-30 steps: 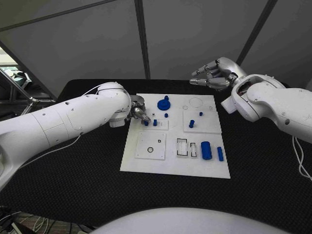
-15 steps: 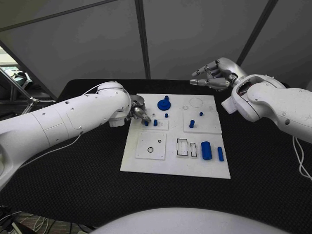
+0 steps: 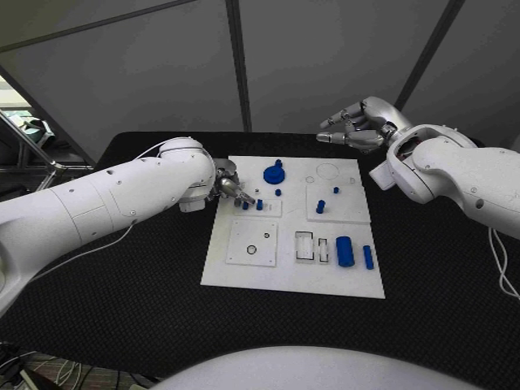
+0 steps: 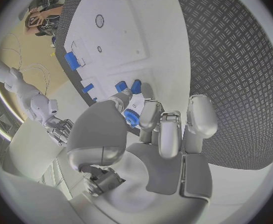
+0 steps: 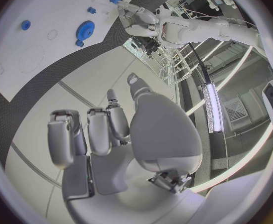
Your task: Assemble the parts on the task board
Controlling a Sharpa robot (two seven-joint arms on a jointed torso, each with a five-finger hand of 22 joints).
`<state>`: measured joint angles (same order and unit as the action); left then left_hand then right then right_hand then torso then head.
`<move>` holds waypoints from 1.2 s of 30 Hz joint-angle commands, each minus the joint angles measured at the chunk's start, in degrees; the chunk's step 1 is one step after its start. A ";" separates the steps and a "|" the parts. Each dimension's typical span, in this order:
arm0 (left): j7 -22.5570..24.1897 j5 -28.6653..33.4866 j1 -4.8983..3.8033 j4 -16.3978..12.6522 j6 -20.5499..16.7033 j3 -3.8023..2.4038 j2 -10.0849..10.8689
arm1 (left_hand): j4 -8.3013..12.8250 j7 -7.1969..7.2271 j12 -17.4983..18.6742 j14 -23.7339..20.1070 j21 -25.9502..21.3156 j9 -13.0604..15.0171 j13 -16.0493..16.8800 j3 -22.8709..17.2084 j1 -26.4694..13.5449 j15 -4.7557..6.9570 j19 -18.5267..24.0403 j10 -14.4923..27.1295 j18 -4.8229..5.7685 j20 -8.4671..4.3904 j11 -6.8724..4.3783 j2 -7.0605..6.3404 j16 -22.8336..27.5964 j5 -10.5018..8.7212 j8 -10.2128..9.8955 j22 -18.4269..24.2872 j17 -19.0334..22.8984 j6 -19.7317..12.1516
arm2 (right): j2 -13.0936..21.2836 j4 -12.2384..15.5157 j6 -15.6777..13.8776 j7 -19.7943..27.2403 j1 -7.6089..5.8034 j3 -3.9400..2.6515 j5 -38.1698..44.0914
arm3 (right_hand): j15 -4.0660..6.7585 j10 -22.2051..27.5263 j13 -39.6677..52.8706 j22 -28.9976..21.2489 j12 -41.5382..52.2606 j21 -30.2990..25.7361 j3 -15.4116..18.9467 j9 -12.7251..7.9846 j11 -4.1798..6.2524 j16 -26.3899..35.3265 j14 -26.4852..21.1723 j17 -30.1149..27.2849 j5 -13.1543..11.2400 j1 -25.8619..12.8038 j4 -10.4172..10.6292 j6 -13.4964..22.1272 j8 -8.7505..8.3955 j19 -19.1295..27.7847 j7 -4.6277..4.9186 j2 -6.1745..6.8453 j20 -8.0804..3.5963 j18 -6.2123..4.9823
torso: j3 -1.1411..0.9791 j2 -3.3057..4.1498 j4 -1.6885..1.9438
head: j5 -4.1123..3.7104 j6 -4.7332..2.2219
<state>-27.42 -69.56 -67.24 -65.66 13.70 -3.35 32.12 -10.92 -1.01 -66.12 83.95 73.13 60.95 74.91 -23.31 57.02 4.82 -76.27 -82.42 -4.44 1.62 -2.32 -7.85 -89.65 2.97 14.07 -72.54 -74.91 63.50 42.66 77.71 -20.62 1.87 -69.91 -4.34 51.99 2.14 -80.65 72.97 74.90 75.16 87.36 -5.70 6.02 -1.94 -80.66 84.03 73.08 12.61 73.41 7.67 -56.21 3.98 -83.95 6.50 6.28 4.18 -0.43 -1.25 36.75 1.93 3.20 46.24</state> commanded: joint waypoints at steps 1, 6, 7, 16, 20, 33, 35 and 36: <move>-2.38 -1.61 0.44 0.59 -0.80 0.35 0.26 | -1.53 -0.22 -0.26 5.98 -0.35 -0.14 2.87 1.41 0.20 0.46 -0.06 -0.30 -0.67 -0.37 0.02 -0.51 -0.13 -0.21 -0.39 -0.07 -14.86 0.49 | -0.07 -0.01 0.46 0.19 -0.12 -0.04 -0.15 | 0.44 0.09 -0.09 10.88 -0.06 -0.30 0.33 0.10 0.22 0.30 2.50 -0.05 0.24 -0.35 0.10 -0.36 -0.24 -3.44 0.00 -0.13 -0.37 -0.70 | 0.00 -0.02 -0.02 | -0.03 0.02; -1.98 -1.60 0.45 0.63 -1.56 0.34 0.31 | -3.10 -0.24 -0.39 5.98 -0.44 -0.06 2.93 3.82 1.53 0.46 -0.18 -0.32 -0.65 -0.37 0.03 0.06 -0.12 -0.20 -0.35 -0.17 -14.85 0.57 | -0.10 -0.07 0.46 0.16 -0.11 -0.04 -0.15 | 0.44 0.09 -0.09 10.88 -0.06 -0.30 0.33 0.10 0.22 0.30 2.50 -0.05 0.24 -0.35 0.10 -0.36 -0.24 -3.44 0.00 -0.13 -0.37 -0.70 | -0.02 0.02 0.02 | 0.03 0.01; -1.88 -1.53 0.45 0.64 -1.73 0.34 0.31 | -3.36 -0.23 -0.42 5.99 -0.46 -0.05 2.94 4.15 1.69 0.47 -0.20 -0.33 -0.65 -0.38 0.02 0.15 -0.14 -0.20 -0.34 -0.17 -14.87 0.59 | -0.10 -0.09 0.46 0.16 -0.11 -0.04 -0.15 | 0.44 0.09 -0.09 10.88 -0.06 -0.30 0.33 0.10 0.22 0.30 2.50 -0.05 0.24 -0.35 0.10 -0.36 -0.24 -3.44 0.00 -0.13 -0.37 -0.70 | -0.01 0.00 0.00 | 0.05 -0.01; -0.97 1.63 0.46 0.57 -2.87 0.11 0.36 | -4.69 -0.21 -0.46 5.97 -0.53 0.01 2.93 6.07 2.83 0.52 -0.31 -0.34 -0.65 -0.41 0.01 0.38 -0.09 -0.20 -0.32 -0.26 -14.82 0.61 | -0.16 -0.18 0.51 0.18 -0.11 -0.04 -0.15 | 0.44 0.09 -0.09 10.88 -0.06 -0.30 0.33 0.10 0.22 0.30 2.50 -0.05 0.24 -0.35 0.10 -0.36 -0.24 -3.44 0.00 -0.13 -0.37 -0.70 | -0.02 0.00 -0.06 | 0.11 -0.09; -0.79 2.90 0.46 0.51 -3.19 -0.51 0.38 | -4.88 -0.21 -0.46 5.97 -0.55 0.02 2.93 6.41 3.01 0.52 -0.32 -0.34 -0.65 -0.42 0.01 0.35 -0.09 -0.20 -0.33 -0.27 -14.81 0.61 | -0.19 -0.21 0.54 0.17 -0.10 -0.04 -0.15 | 0.44 0.09 -0.09 10.88 -0.06 -0.30 0.33 0.10 0.22 0.30 2.50 -0.05 0.24 -0.35 0.10 -0.36 -0.24 -3.44 0.00 -0.13 -0.37 -0.70 | 0.01 0.01 -0.03 | 0.06 -0.14; -0.36 5.46 0.31 -0.28 -3.55 -3.85 1.70 | -5.27 -0.23 0.16 5.89 -0.99 0.03 2.61 8.00 4.57 0.51 -0.13 -0.01 -0.74 -0.43 -0.01 0.31 0.16 -0.19 -0.46 -0.01 -14.56 0.33 | -0.14 -0.27 0.51 0.13 -0.10 -0.04 -0.15 | 0.44 0.09 -0.09 10.88 -0.06 -0.30 0.33 0.10 0.22 0.30 2.50 -0.05 0.24 -0.35 0.10 -0.36 -0.24 -3.44 0.00 -0.13 -0.37 -0.70 | -0.07 -0.02 0.00 | 0.11 -0.23; -0.35 5.60 0.27 -0.25 -3.31 -3.96 1.70 | -5.29 -0.24 0.35 5.88 -1.11 0.03 2.51 8.17 4.90 0.50 -0.06 0.08 -0.77 -0.42 0.00 0.45 0.18 -0.19 -0.49 0.08 -14.53 0.28 | -0.14 -0.26 0.52 0.12 -0.10 -0.04 -0.15 | 0.44 0.09 -0.09 10.88 -0.06 -0.30 0.33 0.10 0.22 0.30 2.50 -0.05 0.24 -0.35 0.10 -0.36 -0.24 -3.44 0.00 -0.13 -0.37 -0.70 | -0.05 0.01 -0.04 | 0.13 -0.26; -0.35 5.64 0.26 -0.25 -3.22 -4.00 1.70 | -5.27 -0.24 0.38 5.88 -1.16 0.02 2.49 8.23 5.08 0.49 -0.03 0.11 -0.77 -0.41 0.00 0.54 0.20 -0.19 -0.51 0.11 -14.51 0.26 | -0.14 -0.26 0.52 0.11 -0.10 -0.04 -0.15 | 0.44 0.09 -0.09 10.88 -0.06 -0.30 0.33 0.10 0.22 0.30 2.50 -0.05 0.24 -0.35 0.10 -0.36 -0.24 -3.44 0.00 -0.13 -0.37 -0.70 | -0.03 0.02 -0.05 | 0.12 -0.25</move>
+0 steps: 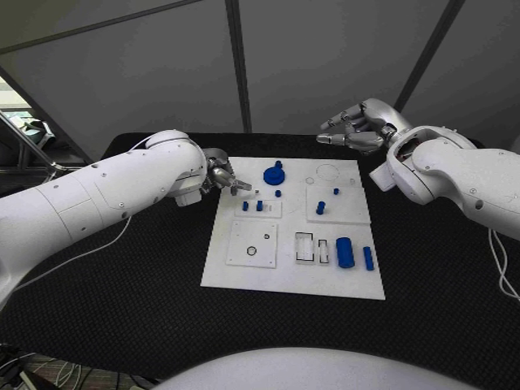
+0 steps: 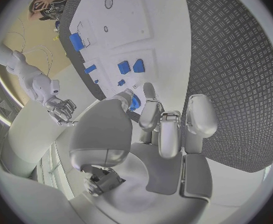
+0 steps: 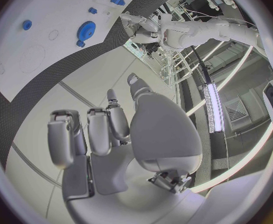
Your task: Assemble the parts on the task board
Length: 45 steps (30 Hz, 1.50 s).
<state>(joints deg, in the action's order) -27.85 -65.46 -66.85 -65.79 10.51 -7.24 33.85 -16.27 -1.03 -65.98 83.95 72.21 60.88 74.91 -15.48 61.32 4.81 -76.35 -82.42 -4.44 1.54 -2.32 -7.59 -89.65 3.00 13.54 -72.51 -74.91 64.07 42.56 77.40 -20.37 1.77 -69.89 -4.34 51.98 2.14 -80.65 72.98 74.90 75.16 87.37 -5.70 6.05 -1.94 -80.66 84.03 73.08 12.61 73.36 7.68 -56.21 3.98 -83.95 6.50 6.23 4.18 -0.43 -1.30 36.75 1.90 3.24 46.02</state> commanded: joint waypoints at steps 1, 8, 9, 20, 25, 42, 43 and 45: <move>0.08 1.58 -0.14 -0.13 0.07 -0.14 -0.02 | 0.18 -0.22 0.29 5.88 -0.26 0.08 2.48 0.43 1.13 0.49 0.05 0.15 -0.77 -0.33 -0.01 0.44 0.20 -0.22 0.01 0.08 -14.52 -0.34 | -0.02 0.06 0.28 0.21 -0.12 -0.04 -0.14 | 0.44 0.09 -0.10 10.88 -0.06 -0.30 0.33 0.07 0.22 0.30 2.50 -0.06 0.24 -0.30 0.10 -0.36 -0.24 -3.44 0.00 -0.08 -0.37 -0.71 | 0.01 0.02 -0.02 | 0.08 -0.03; 1.26 1.88 -0.19 -0.10 -0.44 -0.23 0.08 | 1.27 -0.35 2.35 5.62 -1.37 -0.21 1.43 0.34 4.26 0.45 0.77 1.12 -1.05 -0.27 0.04 2.01 0.95 -0.13 -0.56 0.93 -13.74 -1.21 | 0.12 0.13 0.23 0.16 -0.12 -0.04 -0.14 | 0.44 0.09 -0.10 10.88 -0.06 -0.30 0.33 0.07 0.22 0.30 2.50 -0.06 0.24 -0.30 0.10 -0.36 -0.24 -3.44 0.00 -0.08 -0.37 -0.71 | 0.01 -0.04 -0.04 | 0.02 -0.27; 2.00 2.17 -0.22 -0.11 -1.04 -0.23 0.10 | 1.80 -0.86 6.55 5.01 -3.63 -0.82 -0.71 0.14 5.37 0.18 2.47 3.07 -1.61 -0.20 0.40 2.46 2.60 -0.08 -1.42 2.92 -12.09 -2.33 | 0.14 0.15 0.22 0.15 -0.12 -0.04 -0.14 | 0.44 0.07 -0.06 10.91 -0.03 -0.28 0.39 0.07 0.22 0.28 2.51 -0.01 0.25 -0.45 0.16 -0.36 -0.24 -3.46 0.00 -0.16 -0.36 -0.70 | 0.01 -0.01 -0.05 | -0.10 -0.38; 4.78 3.25 -0.62 -1.52 -1.93 -0.20 0.84 | 4.48 -2.19 16.71 3.63 -10.18 -6.88 -6.90 -0.38 9.11 -0.92 6.08 7.64 -2.81 1.04 1.67 3.62 6.21 0.85 -5.15 7.96 -8.74 -3.43 | 0.35 0.30 0.13 0.02 -0.12 -0.03 -0.14 | 0.44 0.06 -0.05 10.89 -0.01 -0.30 0.41 0.08 0.23 0.28 2.51 0.00 0.26 -0.50 0.18 -0.37 -0.23 -3.45 0.00 -0.20 -0.36 -0.71 | 0.03 -0.02 0.03 | -0.33 -0.60; 4.04 2.27 -0.66 -2.79 -0.67 -0.14 1.81 | 0.96 -2.28 15.78 4.10 -8.99 -8.28 -6.76 3.00 4.69 -0.95 4.65 6.87 -2.50 1.07 1.76 2.43 5.23 -0.24 -5.35 6.79 -9.64 -2.52 | 0.29 0.25 0.14 -0.04 -0.12 -0.03 -0.13 | 0.44 0.06 -0.05 10.89 -0.01 -0.30 0.41 0.08 0.23 0.28 2.51 0.00 0.26 -0.50 0.18 -0.37 -0.23 -3.45 0.00 -0.20 -0.36 -0.71 | 0.02 -0.01 0.00 | -0.19 -0.59; 2.24 0.47 -0.21 -5.75 -0.20 0.94 3.98 | -0.47 -1.88 13.15 4.73 -6.92 -9.33 -5.64 5.49 2.70 -0.66 2.75 5.58 -2.00 0.85 1.43 2.18 3.62 -0.22 -5.08 4.77 -11.18 -1.40 | 0.35 0.17 0.17 -0.06 -0.11 -0.03 -0.13 | 0.44 0.06 -0.05 10.89 -0.01 -0.30 0.41 0.08 0.23 0.28 2.51 0.00 0.26 -0.50 0.18 -0.37 -0.23 -3.45 0.00 -0.20 -0.36 -0.71 | 0.04 -0.03 -0.04 | -0.03 -0.78; 2.23 0.40 -0.18 -5.71 -0.26 0.97 3.91 | -0.46 -1.87 13.12 4.74 -6.91 -9.33 -5.63 5.50 2.71 -0.65 2.73 5.57 -2.00 0.84 1.42 2.19 3.61 -0.22 -5.07 4.76 -11.19 -1.38 | 0.34 0.16 0.18 -0.05 -0.10 -0.02 -0.13 | 0.44 0.06 -0.05 10.89 -0.01 -0.30 0.41 0.08 0.23 0.28 2.51 0.00 0.26 -0.50 0.18 -0.37 -0.23 -3.45 0.00 -0.20 -0.36 -0.71 | 0.04 -0.03 -0.04 | -0.03 -0.79; 2.21 0.31 -0.14 -5.55 -0.30 1.07 3.71 | -0.36 -1.80 13.04 4.77 -6.79 -9.38 -5.61 5.51 2.93 -0.62 2.62 5.51 -1.97 0.81 1.36 2.31 3.54 -0.21 -5.01 4.64 -11.26 -1.28 | 0.33 0.14 0.19 -0.05 -0.10 -0.02 -0.13 | 0.44 0.06 -0.05 10.89 -0.01 -0.30 0.41 0.08 0.23 0.28 2.51 0.00 0.26 -0.50 0.18 -0.37 -0.23 -3.45 0.00 -0.20 -0.36 -0.71 | 0.04 -0.04 -0.07 | 0.01 -0.72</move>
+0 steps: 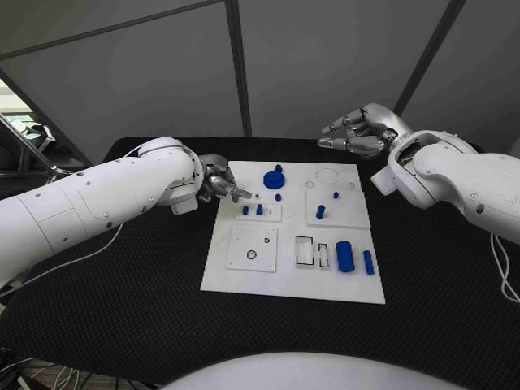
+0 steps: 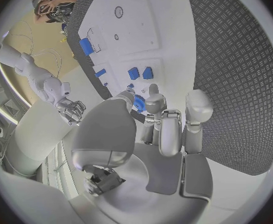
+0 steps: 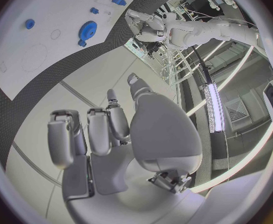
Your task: Assemble the parts on the task board
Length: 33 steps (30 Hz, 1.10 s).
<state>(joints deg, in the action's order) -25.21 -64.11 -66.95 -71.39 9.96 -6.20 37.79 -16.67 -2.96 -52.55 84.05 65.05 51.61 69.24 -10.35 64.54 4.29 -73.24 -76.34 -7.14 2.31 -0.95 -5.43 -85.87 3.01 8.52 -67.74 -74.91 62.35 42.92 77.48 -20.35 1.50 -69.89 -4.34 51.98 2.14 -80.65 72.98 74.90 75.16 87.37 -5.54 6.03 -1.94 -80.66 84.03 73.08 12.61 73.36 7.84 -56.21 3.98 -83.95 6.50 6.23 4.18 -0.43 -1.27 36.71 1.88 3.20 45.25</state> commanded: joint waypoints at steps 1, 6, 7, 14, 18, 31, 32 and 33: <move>-0.43 -1.09 -0.01 0.16 0.21 0.11 -0.36 | 0.11 0.16 -0.43 4.67 0.39 -0.14 0.05 0.36 -0.07 -0.07 -0.53 -0.59 0.73 0.02 -0.04 0.21 -0.27 -0.22 0.04 -0.16 -11.28 0.47 | -0.04 0.05 0.19 0.22 -0.10 -0.03 -0.13 | 0.44 0.06 -0.05 10.89 -0.01 -0.30 0.26 0.09 0.23 0.28 2.51 0.00 0.26 -0.50 0.02 -0.37 -0.23 -3.45 0.00 -0.20 -0.36 -0.71 | 0.02 0.01 -0.06 | 0.04 0.06; -0.50 -1.18 0.04 0.85 0.64 0.63 -1.09 | 0.46 0.23 -0.49 4.69 0.41 -0.30 0.01 0.32 1.18 0.00 -0.61 -0.59 0.74 -0.07 -0.12 0.43 -0.30 -0.21 0.14 -0.24 -11.30 0.53 | -0.10 -0.01 0.24 0.21 -0.09 -0.03 -0.13 | 0.44 0.06 -0.05 10.89 -0.01 -0.30 0.26 0.09 0.23 0.28 2.51 0.00 0.26 -0.50 0.02 -0.37 -0.23 -3.45 0.00 -0.20 -0.36 -0.71 | 0.02 0.08 -0.04 | 0.07 0.08; -0.55 -1.19 0.05 1.00 0.84 0.75 -1.24 | 0.51 0.23 -0.51 4.70 0.40 -0.33 0.00 0.32 1.39 0.01 -0.62 -0.59 0.74 -0.07 -0.12 0.46 -0.32 -0.20 0.15 -0.25 -11.32 0.53 | -0.11 -0.02 0.26 0.21 -0.09 -0.03 -0.13 | 0.44 0.06 -0.05 10.89 -0.01 -0.30 0.26 0.09 0.23 0.28 2.51 0.00 0.26 -0.50 0.02 -0.37 -0.23 -3.45 0.00 -0.20 -0.36 -0.71 | 0.03 0.09 -0.03 | 0.06 0.08; -0.75 -1.21 0.08 1.43 1.37 1.26 -1.72 | 0.71 0.24 -0.55 4.71 0.38 -0.45 -0.02 0.31 2.23 0.01 -0.63 -0.57 0.74 -0.10 -0.14 0.64 -0.37 -0.18 0.21 -0.29 -11.37 0.53 | -0.17 -0.06 0.29 0.20 -0.08 -0.03 -0.13 | 0.44 0.07 -0.07 10.91 -0.02 -0.29 0.23 0.10 0.24 0.27 2.52 0.03 0.30 -0.47 -0.03 -0.39 -0.22 -3.46 -0.02 -0.33 -0.36 -0.70 | 0.02 0.09 -0.01 | -0.04 0.13; -0.72 -1.22 0.09 1.44 1.21 1.36 -1.86 | 0.72 0.24 -0.56 4.72 0.39 -0.45 -0.02 0.31 2.27 0.01 -0.64 -0.57 0.75 -0.10 -0.14 0.65 -0.39 -0.18 0.21 -0.31 -11.39 0.53 | -0.20 -0.09 0.30 0.20 -0.07 -0.03 -0.13 | 0.44 0.07 -0.07 10.91 -0.02 -0.29 0.23 0.10 0.24 0.27 2.52 0.03 0.30 -0.47 -0.03 -0.39 -0.22 -3.46 -0.02 -0.33 -0.36 -0.70 | 0.03 0.09 -0.01 | -0.06 0.14; 1.87 -0.31 0.10 0.81 -5.69 0.87 -0.96 | 0.08 -0.16 1.39 3.98 -2.03 -0.95 -1.17 1.35 1.76 -0.13 0.89 0.46 0.21 -0.05 0.17 0.13 1.63 -0.26 -0.22 1.66 -9.44 -0.38 | -0.17 -0.16 0.21 0.27 -0.05 -0.03 -0.13 | 0.44 0.07 -0.07 10.91 -0.02 -0.29 0.23 0.10 0.24 0.27 2.52 0.03 0.30 -0.47 -0.03 -0.39 -0.22 -3.46 -0.02 -0.33 -0.36 -0.70 | 0.01 0.04 0.02 | -0.24 0.02; 2.74 0.49 0.08 0.78 -7.05 0.72 -0.83 | 0.03 -0.38 3.06 3.36 -4.04 -1.24 -2.10 1.62 1.70 -0.32 2.25 1.39 -0.21 0.05 0.40 -0.05 3.16 -0.20 -0.57 3.32 -8.03 -1.00 | -0.15 -0.17 0.19 0.27 -0.05 -0.03 -0.13 | 0.44 0.07 -0.07 10.91 -0.02 -0.29 0.23 0.10 0.24 0.27 2.52 0.03 0.30 -0.47 -0.03 -0.39 -0.22 -3.46 -0.02 -0.33 -0.36 -0.70 | 0.01 0.04 0.03 | -0.25 0.02; 3.60 1.42 0.06 0.74 -8.47 0.59 -0.72 | 0.04 -0.82 6.41 2.34 -7.24 -1.67 -3.96 1.79 1.91 -0.69 4.45 3.27 -0.78 0.31 0.67 0.00 5.45 -0.25 -0.95 5.84 -6.01 -1.63 | -0.13 -0.19 0.17 0.26 -0.05 -0.03 -0.13 | 0.44 0.07 -0.07 10.91 -0.02 -0.29 0.23 0.10 0.24 0.27 2.52 0.03 0.30 -0.47 -0.03 -0.39 -0.22 -3.46 -0.02 -0.33 -0.36 -0.70 | 0.01 0.04 0.03 | -0.25 0.02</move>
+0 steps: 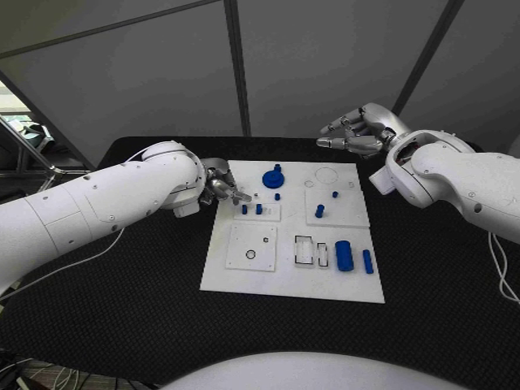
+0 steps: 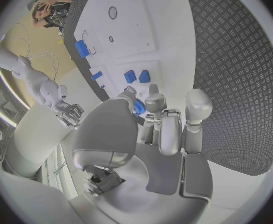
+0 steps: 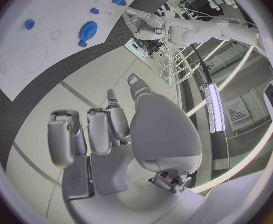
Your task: Assemble the parts on the task board
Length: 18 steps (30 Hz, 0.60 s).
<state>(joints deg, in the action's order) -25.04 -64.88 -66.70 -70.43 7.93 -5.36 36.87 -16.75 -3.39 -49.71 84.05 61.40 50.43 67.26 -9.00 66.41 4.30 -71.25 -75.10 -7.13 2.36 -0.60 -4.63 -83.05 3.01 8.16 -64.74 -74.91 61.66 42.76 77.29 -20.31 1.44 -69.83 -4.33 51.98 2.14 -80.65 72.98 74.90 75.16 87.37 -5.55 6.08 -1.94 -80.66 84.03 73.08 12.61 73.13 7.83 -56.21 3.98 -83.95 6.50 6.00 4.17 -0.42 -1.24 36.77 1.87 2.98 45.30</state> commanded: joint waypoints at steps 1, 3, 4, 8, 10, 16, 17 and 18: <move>4.16 2.90 -0.22 -0.23 -7.58 -0.33 0.25 | 0.16 -0.72 10.01 0.75 -8.13 -0.93 -5.65 0.66 0.28 -1.04 5.53 5.31 -1.58 0.60 0.89 -0.89 6.12 -0.33 -1.06 6.43 -3.01 -1.75 | 0.03 0.00 0.11 0.32 -0.11 -0.04 -0.13 | 0.44 0.07 -0.07 10.91 -0.02 -0.29 0.24 0.06 0.24 0.27 2.52 0.03 0.30 -0.24 -0.03 -0.39 -0.22 -3.46 -0.01 -0.11 -0.36 -0.70 | -0.07 -0.02 0.06 | -0.09 -0.06; 6.12 4.16 -0.27 -0.20 -9.83 -0.47 0.23 | 0.16 -1.49 16.66 -1.69 -15.07 -1.72 -9.87 1.02 1.03 -1.67 9.72 9.08 -2.68 1.25 1.46 -0.97 11.61 -0.15 -1.55 11.69 1.42 -2.64 | 0.04 -0.02 0.09 0.33 -0.11 -0.04 -0.13 | 0.44 0.07 -0.07 10.91 -0.02 -0.29 0.24 0.06 0.24 0.27 2.52 0.03 0.30 -0.24 -0.03 -0.39 -0.22 -3.46 -0.01 -0.11 -0.36 -0.70 | -0.08 -0.01 0.02 | -0.09 -0.13; 7.14 4.58 -0.30 -0.13 -10.61 -0.52 0.12 | 0.15 -1.71 17.46 -2.90 -17.38 -2.07 -10.64 1.11 1.47 -2.01 10.90 9.78 -3.05 1.46 1.75 -0.92 14.44 -0.24 -1.71 13.37 3.65 -2.95 | 0.03 -0.03 0.09 0.33 -0.11 -0.04 -0.13 | 0.44 0.07 -0.07 10.91 -0.02 -0.29 0.24 0.06 0.24 0.27 2.52 0.03 0.30 -0.24 -0.03 -0.39 -0.22 -3.46 -0.01 -0.11 -0.36 -0.70 | -0.07 0.01 -0.01 | -0.12 -0.18; 10.73 5.48 -0.40 0.09 -12.56 -0.62 -0.69 | 1.30 -2.61 21.28 -9.60 -21.90 -4.14 -14.30 0.80 4.84 -3.11 12.62 13.21 -3.06 2.45 2.87 -0.89 29.05 -0.16 -2.92 16.16 14.68 -4.47 | 0.02 -0.05 0.07 0.31 -0.11 -0.04 -0.13 | 0.44 0.07 -0.07 10.91 -0.02 -0.29 0.24 0.06 0.24 0.27 2.52 0.03 0.30 -0.24 -0.03 -0.39 -0.22 -3.46 -0.01 -0.11 -0.36 -0.70 | -0.06 0.07 -0.07 | -0.16 -0.25; 12.44 5.33 -0.43 0.32 -13.21 -0.64 -1.25 | 2.50 -3.00 23.29 -13.85 -24.15 -5.71 -16.44 0.27 7.28 -3.62 13.43 14.77 -3.01 3.00 3.44 -0.91 38.31 -0.12 -3.79 17.61 21.65 -5.25 | 0.01 -0.05 0.07 0.31 -0.11 -0.04 -0.13 | 0.44 0.07 -0.07 10.91 -0.02 -0.29 0.24 0.06 0.24 0.27 2.52 0.03 0.30 -0.24 -0.03 -0.39 -0.22 -3.46 -0.01 -0.11 -0.36 -0.70 | -0.09 0.05 -0.10 | -0.20 -0.30; 17.73 2.45 -0.50 2.37 -14.42 -0.64 -3.79 | 7.33 -3.79 30.48 -18.03 -31.34 -13.70 -28.08 -4.46 16.11 -4.85 14.57 14.76 -2.85 4.58 3.97 -2.64 48.41 4.21 -4.53 22.46 28.87 -6.20 | -0.10 -0.06 0.10 0.30 -0.11 -0.04 -0.13 | 0.44 0.07 -0.07 10.91 -0.02 -0.29 0.24 0.06 0.24 0.27 2.52 0.03 0.30 -0.24 -0.03 -0.39 -0.22 -3.46 -0.01 -0.11 -0.36 -0.70 | -0.11 0.08 -0.08 | -0.36 -0.39; 18.37 1.97 -0.52 2.77 -14.36 -0.62 -4.17 | 7.66 -3.77 31.22 -18.31 -32.03 -14.59 -29.48 -4.85 16.53 -4.88 14.69 14.74 -2.86 4.71 4.27 -2.93 49.15 4.08 -4.51 22.90 29.48 -6.18 | -0.12 -0.06 0.11 0.30 -0.11 -0.04 -0.13 | 0.44 0.07 -0.07 10.91 -0.02 -0.29 0.24 0.06 0.24 0.27 2.52 0.03 0.30 -0.24 -0.03 -0.39 -0.22 -3.46 -0.01 -0.11 -0.36 -0.70 | -0.12 0.09 -0.10 | -0.36 -0.39; 18.69 1.71 -0.54 2.99 -14.30 -0.61 -4.36 | 7.89 -3.72 31.63 -18.52 -32.45 -15.16 -30.34 -5.08 16.78 -4.97 14.77 14.69 -2.86 4.78 4.40 -3.11 49.63 4.03 -4.50 23.16 29.86 -6.19 | -0.13 -0.06 0.11 0.30 -0.11 -0.04 -0.13 | 0.44 0.07 -0.07 10.91 -0.02 -0.29 0.24 0.06 0.24 0.27 2.52 0.03 0.30 -0.24 -0.03 -0.39 -0.22 -3.46 -0.01 -0.11 -0.36 -0.70 | -0.12 0.09 -0.11 | -0.35 -0.39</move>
<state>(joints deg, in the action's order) -11.88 -61.63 -67.10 -67.85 -4.06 -5.94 32.69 -8.81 -6.95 -18.31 65.69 29.17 35.53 37.35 -13.78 82.74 -0.74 -56.56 -60.30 -10.29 7.00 3.72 -7.89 -33.65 7.25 3.77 -41.73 -45.23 55.67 42.71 77.17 -20.32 1.44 -69.83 -4.33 51.98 2.14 -80.65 72.98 74.90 75.16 87.37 -5.55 6.07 -1.94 -80.66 84.03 73.08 12.61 73.13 7.83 -56.21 3.98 -83.95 6.50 6.00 4.18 -0.42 -1.32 36.83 1.82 2.63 44.91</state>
